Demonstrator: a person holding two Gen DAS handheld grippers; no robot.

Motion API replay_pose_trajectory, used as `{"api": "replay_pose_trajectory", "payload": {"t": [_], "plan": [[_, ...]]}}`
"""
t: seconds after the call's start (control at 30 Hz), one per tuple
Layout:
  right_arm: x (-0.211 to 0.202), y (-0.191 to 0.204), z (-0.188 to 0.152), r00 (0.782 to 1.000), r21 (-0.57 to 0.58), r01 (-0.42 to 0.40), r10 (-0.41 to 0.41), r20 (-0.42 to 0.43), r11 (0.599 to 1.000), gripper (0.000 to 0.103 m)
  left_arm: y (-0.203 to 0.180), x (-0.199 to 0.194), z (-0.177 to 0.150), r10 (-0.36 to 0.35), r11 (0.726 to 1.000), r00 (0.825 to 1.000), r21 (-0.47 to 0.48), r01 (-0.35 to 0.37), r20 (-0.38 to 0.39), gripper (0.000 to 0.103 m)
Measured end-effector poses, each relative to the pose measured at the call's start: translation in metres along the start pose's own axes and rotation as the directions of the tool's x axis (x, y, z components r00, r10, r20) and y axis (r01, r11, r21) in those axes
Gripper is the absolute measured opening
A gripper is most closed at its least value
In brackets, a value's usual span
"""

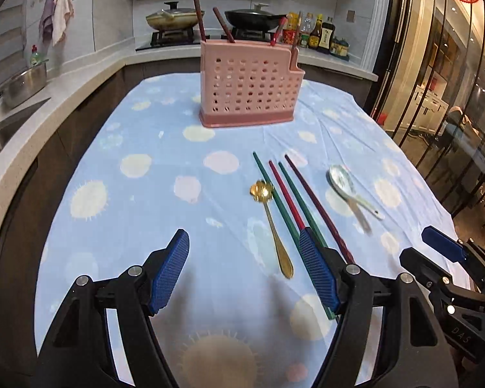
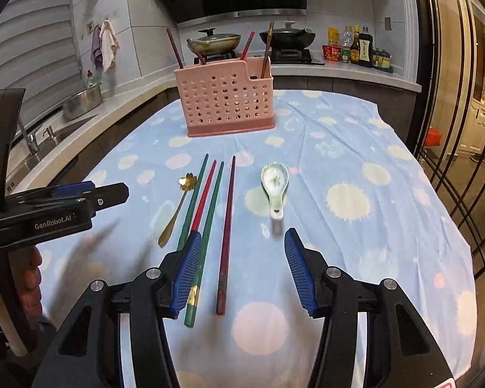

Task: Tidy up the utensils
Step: 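Move both open tools back down to the remaining utensils, then grasp a dark red chopstick with the right tool while the left tool grasps a green chopstick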

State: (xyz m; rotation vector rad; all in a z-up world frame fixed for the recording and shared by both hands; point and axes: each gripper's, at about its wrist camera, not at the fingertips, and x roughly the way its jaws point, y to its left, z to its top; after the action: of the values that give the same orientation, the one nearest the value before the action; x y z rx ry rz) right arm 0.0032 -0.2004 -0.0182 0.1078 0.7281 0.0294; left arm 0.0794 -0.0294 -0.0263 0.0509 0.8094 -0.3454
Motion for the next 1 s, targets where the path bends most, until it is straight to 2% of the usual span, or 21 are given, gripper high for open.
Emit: {"api": "replay_pose_trajectory", "payload": {"t": [0.17,0.33,0.77,1.0], "plan": [[0.015,0.004,-0.023,0.998,0.009,-0.021,0.022,-0.062,1.000,0.042,-0.006,0.008,-0.026,-0.001,1.000,0.998,0.003,0.002,-0.058,0.067],[0.025,0.008,-0.037,0.995,-0.008,-0.022,0.021,-0.095,1.000,0.034,-0.008,0.011,-0.036,-0.005,1.000,0.997,0.000,0.005,-0.083,0.067],[0.035,0.006,-0.040,0.993,-0.008,-0.017,0.016,-0.115,1.000,0.011,-0.025,0.020,-0.045,-0.044,0.999,0.992,0.021,0.047,-0.120,0.067],[0.035,0.002,-0.040,0.993,-0.001,-0.020,0.020,-0.115,1.000,0.009,-0.036,0.027,-0.043,-0.069,0.997,0.989,0.037,0.075,-0.132,0.067]]}}
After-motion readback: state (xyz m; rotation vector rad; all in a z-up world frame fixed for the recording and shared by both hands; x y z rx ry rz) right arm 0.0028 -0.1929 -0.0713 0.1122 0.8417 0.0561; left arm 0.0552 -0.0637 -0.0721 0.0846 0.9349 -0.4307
